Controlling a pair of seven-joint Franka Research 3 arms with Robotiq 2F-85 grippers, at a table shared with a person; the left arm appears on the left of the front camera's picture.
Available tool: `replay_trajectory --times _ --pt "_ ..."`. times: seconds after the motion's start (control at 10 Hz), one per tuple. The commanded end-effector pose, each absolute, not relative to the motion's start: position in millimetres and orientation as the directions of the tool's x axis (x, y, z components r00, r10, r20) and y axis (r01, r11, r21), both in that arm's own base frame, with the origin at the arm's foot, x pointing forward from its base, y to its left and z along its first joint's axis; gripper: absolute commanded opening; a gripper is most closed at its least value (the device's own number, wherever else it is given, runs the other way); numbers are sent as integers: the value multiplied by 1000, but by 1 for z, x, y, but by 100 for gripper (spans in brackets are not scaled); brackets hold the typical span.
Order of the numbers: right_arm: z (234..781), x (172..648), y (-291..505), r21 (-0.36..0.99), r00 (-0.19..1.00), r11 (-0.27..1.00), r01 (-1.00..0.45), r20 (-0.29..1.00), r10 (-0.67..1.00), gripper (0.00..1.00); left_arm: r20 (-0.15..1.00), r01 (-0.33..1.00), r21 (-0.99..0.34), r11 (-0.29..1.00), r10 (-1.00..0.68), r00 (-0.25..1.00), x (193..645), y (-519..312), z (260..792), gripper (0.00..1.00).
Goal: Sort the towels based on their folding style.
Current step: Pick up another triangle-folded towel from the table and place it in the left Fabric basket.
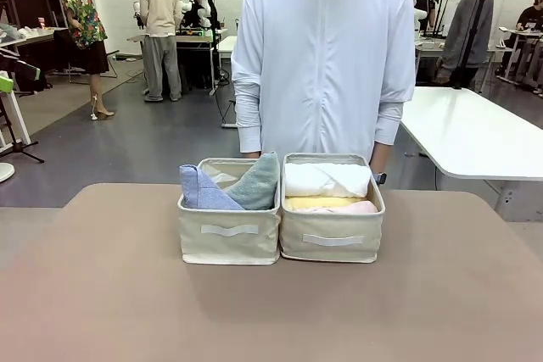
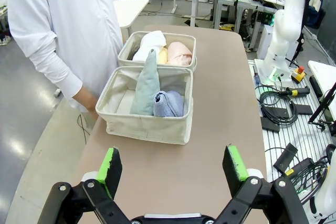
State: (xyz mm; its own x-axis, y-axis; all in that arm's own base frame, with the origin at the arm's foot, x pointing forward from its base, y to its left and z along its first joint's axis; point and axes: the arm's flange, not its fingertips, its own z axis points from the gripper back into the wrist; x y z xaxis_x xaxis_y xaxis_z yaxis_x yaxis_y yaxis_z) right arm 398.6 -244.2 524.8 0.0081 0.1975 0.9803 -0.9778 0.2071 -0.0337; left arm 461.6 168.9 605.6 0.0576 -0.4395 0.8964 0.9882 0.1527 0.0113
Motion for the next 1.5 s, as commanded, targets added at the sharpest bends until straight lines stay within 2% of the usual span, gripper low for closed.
replay_trajectory --times 0.0,1.4 --pt "523 395 -240 -9 33 179 -984 973 230 100 901 989 18 147 -432 47 461 170 608 100" --pt "523 395 -240 -9 33 179 -984 973 230 100 901 989 18 147 -432 47 461 170 608 100"
